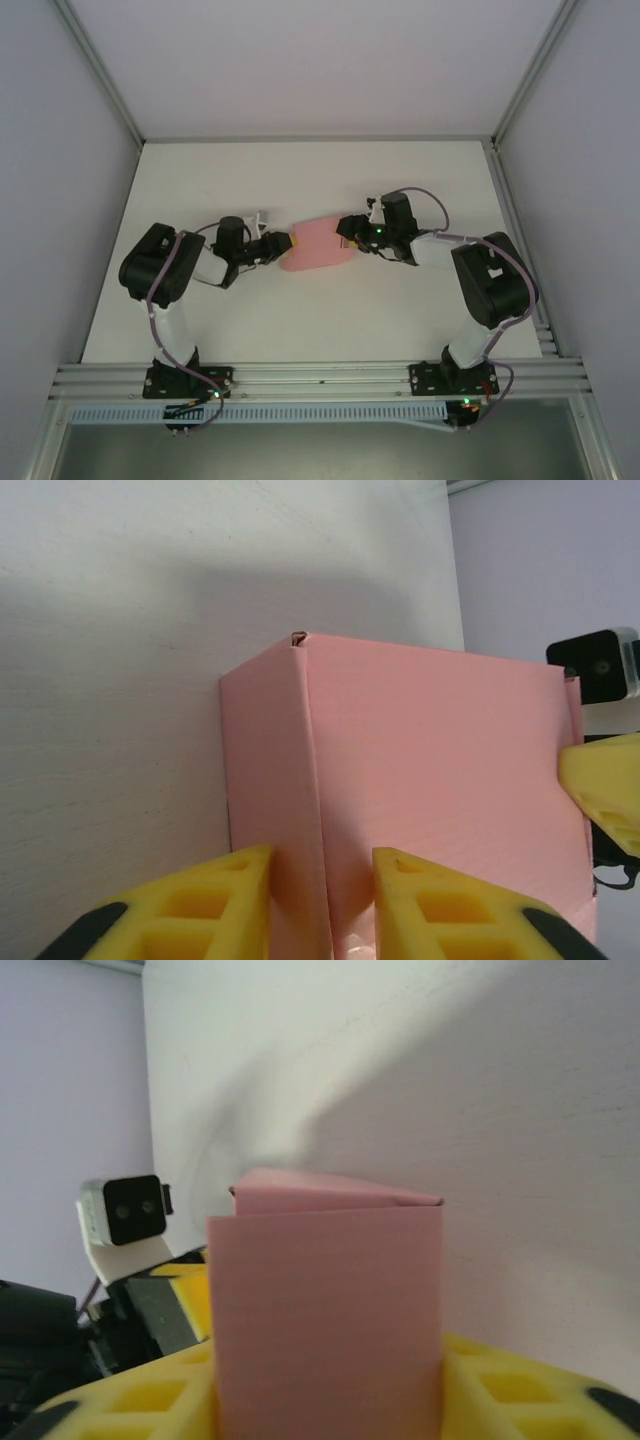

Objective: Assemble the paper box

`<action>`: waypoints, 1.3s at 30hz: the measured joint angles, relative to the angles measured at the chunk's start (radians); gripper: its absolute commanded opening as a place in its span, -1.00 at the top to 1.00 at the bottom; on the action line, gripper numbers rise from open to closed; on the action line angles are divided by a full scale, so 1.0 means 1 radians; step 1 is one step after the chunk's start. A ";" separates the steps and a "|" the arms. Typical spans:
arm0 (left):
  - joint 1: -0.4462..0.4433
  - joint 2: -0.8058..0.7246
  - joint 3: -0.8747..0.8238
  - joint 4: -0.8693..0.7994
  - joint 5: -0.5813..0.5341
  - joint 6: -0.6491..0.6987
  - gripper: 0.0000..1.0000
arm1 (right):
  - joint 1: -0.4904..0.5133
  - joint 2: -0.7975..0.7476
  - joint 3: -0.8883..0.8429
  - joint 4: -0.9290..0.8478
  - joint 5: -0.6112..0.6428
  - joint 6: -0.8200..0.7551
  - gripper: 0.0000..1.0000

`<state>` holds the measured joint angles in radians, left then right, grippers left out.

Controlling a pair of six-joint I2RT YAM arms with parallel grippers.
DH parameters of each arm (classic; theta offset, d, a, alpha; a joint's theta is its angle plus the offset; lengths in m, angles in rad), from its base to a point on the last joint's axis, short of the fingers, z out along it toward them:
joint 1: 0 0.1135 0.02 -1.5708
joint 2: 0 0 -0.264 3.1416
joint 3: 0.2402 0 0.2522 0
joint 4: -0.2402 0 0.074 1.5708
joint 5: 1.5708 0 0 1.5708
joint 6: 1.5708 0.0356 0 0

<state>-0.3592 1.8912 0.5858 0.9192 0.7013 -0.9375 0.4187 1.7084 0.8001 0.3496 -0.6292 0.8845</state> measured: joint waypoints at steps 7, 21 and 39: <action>0.000 -0.116 0.069 -0.153 -0.025 0.118 -0.99 | -0.002 -0.062 -0.010 0.001 0.000 0.018 0.14; -0.450 -0.485 0.280 -0.738 -0.664 0.973 -0.99 | -0.106 -0.071 0.110 -0.367 -0.111 0.187 0.25; -0.609 -0.377 0.288 -0.905 -0.921 1.428 -0.99 | -0.177 0.025 0.241 -0.820 -0.356 0.217 0.30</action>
<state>-0.9680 1.5146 0.8734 0.0143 -0.2199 0.4904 0.2420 1.7336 1.0412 -0.4706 -0.9848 1.1011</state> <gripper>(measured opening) 0.997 0.422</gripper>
